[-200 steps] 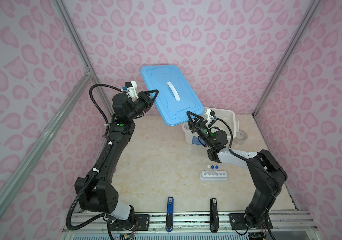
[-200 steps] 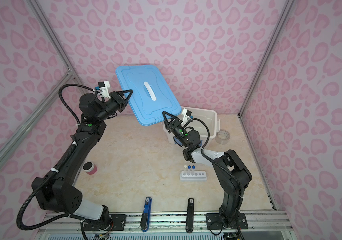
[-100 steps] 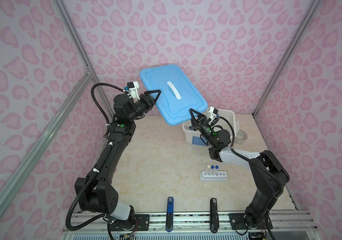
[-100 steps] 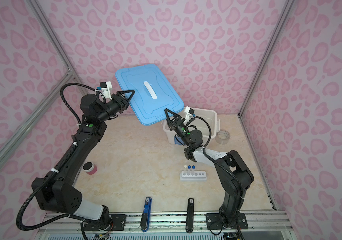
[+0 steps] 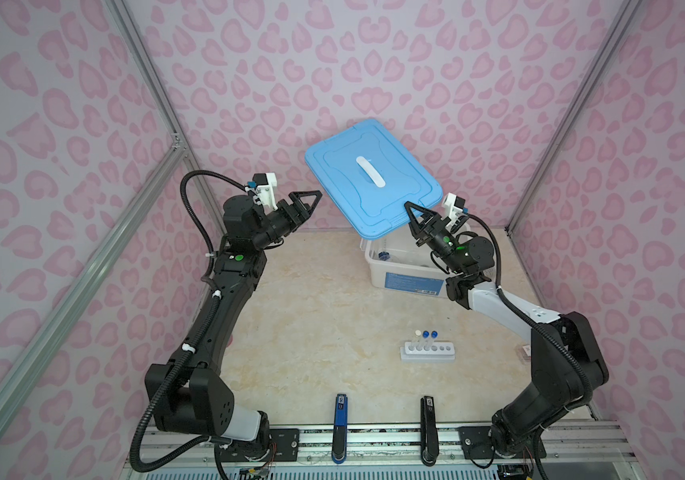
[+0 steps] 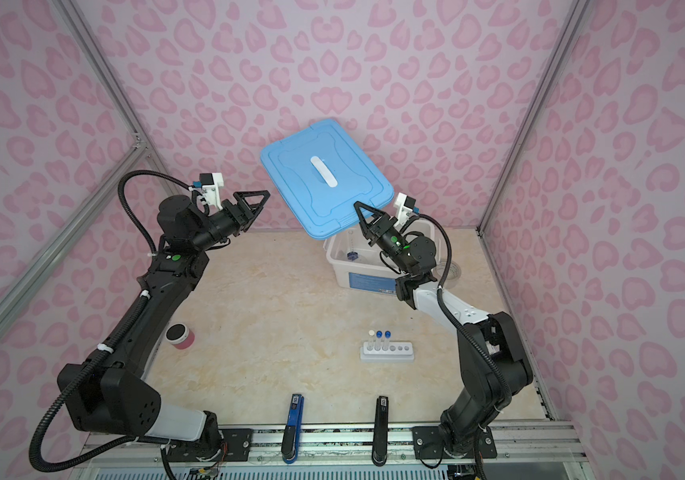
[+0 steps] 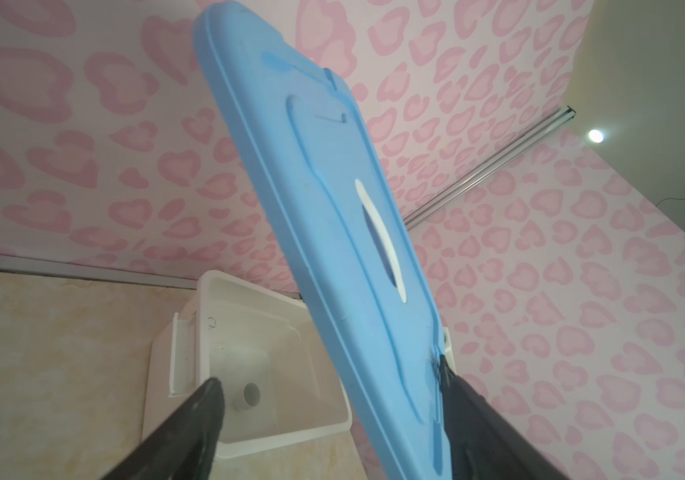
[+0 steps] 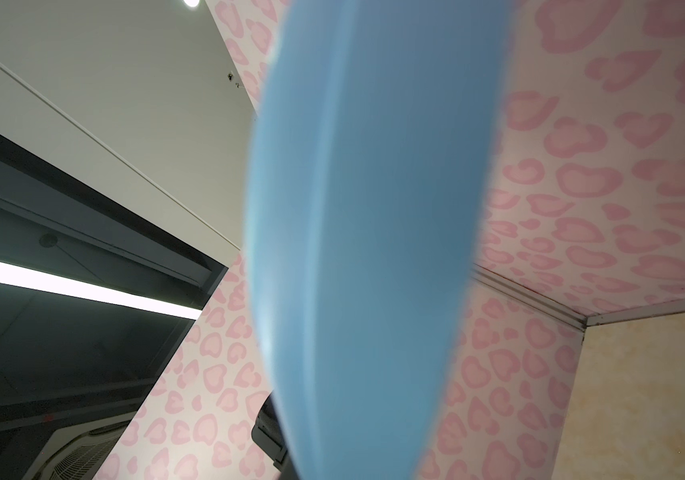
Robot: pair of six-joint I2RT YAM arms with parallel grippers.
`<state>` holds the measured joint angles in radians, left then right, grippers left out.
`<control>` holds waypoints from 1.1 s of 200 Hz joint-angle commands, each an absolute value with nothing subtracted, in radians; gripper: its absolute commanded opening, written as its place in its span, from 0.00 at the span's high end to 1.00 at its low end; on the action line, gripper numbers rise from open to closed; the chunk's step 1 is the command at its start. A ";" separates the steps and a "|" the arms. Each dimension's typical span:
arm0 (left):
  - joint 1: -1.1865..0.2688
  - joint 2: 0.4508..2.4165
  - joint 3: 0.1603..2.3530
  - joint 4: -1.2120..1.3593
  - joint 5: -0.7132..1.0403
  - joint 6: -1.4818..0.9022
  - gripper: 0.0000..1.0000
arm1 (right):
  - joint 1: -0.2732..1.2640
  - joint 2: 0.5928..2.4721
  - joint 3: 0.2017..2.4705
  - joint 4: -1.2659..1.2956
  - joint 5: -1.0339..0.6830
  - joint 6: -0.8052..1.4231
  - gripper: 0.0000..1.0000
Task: Organize the chemistry lab equipment
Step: 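Carry the lid over the white bin with both grippers and lower it, then lower the blue lid onto the white bin with both grippers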
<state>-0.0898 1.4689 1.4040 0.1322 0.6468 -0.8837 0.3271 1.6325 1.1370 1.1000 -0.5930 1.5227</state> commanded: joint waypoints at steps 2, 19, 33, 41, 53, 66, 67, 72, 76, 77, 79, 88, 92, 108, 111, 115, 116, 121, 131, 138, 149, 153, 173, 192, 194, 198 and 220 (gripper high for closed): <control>-0.059 1.455 1.404 0.097 0.660 -0.812 0.14 | 0.284 1.614 1.188 0.998 -0.812 1.502 0.98; -0.036 1.443 1.414 0.057 0.650 -0.767 0.14 | 0.245 1.560 1.205 0.824 -0.901 1.413 0.98; -0.018 1.435 1.425 0.028 0.638 -0.730 0.13 | 0.215 1.497 1.243 0.518 -0.967 1.224 0.98; -0.008 1.436 1.434 0.015 0.637 -0.714 0.13 | 0.197 1.466 1.275 0.319 -0.992 1.094 0.98; 0.000 1.444 1.447 0.005 0.642 -0.699 0.13 | 0.152 1.436 1.307 0.127 -1.026 0.977 0.99; 0.000 1.457 1.460 0.002 0.648 -0.693 0.13 | 0.092 1.415 1.314 0.041 -1.071 0.941 0.99; 0.000 1.459 1.461 0.003 0.649 -0.692 0.13 | 0.088 1.415 1.315 0.036 -1.074 0.938 0.99; 0.000 1.466 1.464 0.009 0.657 -0.694 0.13 | 0.067 1.409 1.318 0.012 -1.092 0.924 1.00; 0.000 1.473 1.466 0.014 0.662 -0.696 0.13 | 0.052 1.405 1.323 -0.008 -1.102 0.913 1.00; 0.000 1.474 1.467 0.014 0.663 -0.697 0.13 | 0.047 1.403 1.324 -0.012 -1.103 0.910 1.00; 0.000 1.477 1.468 0.017 0.665 -0.698 0.13 | 0.041 1.402 1.325 -0.023 -1.105 0.904 1.00; -0.001 1.489 1.470 0.024 0.669 -0.703 0.13 | 0.020 1.393 1.327 -0.045 -1.111 0.894 1.00; -0.002 1.496 1.471 0.028 0.671 -0.705 0.13 | 0.013 1.391 1.327 -0.039 -1.118 0.899 1.00; -0.004 1.513 1.481 0.031 0.679 -0.703 0.13 | 0.006 1.376 1.328 -0.021 -1.138 0.924 1.00; -0.005 1.517 1.482 0.031 0.681 -0.702 0.13 | 0.006 1.374 1.328 -0.021 -1.145 0.925 1.00; -0.006 1.520 1.485 0.031 0.682 -0.699 0.13 | 0.005 1.372 1.329 -0.023 -1.153 0.924 1.00; -0.005 1.521 1.487 0.031 0.682 -0.698 0.13 | 0.005 1.372 1.329 -0.024 -1.154 0.925 1.00; -0.007 1.527 1.493 0.031 0.686 -0.694 0.13 | 0.004 1.370 1.332 -0.034 -1.166 0.920 1.00; -0.013 1.541 1.505 0.030 0.691 -0.685 0.13 | 0.002 1.363 1.338 -0.071 -1.175 0.897 1.00; -0.020 1.557 1.518 0.027 0.697 -0.679 0.13 | 0.003 1.356 1.337 -0.093 -1.178 0.879 1.00; -0.035 1.586 1.542 0.021 0.717 -0.669 0.13 | 0.002 1.346 1.328 -0.109 -1.186 0.866 1.00; -0.041 1.598 1.553 0.018 0.724 -0.664 0.13 | 0.000 1.343 1.321 -0.110 -1.189 0.864 1.00; -0.073 1.672 1.608 0.013 0.781 -0.643 0.12 | -0.001 1.318 1.291 -0.098 -1.210 0.868 1.00; -0.092 1.764 1.676 0.008 0.831 -0.635 0.13 | 0.000 1.297 1.279 -0.095 -1.225 0.867 1.00; -0.095 1.773 1.682 0.008 0.834 -0.637 0.13 | 0.000 1.294 1.278 -0.096 -1.227 0.868 1.00; -0.099 1.792 1.696 0.010 0.845 -0.643 0.13 | -0.001 1.291 1.278 -0.097 -1.228 0.867 1.00; -0.133 1.885 1.769 0.018 0.890 -0.655 0.13 | 0.000 1.279 1.264 -0.092 -1.231 0.867 1.00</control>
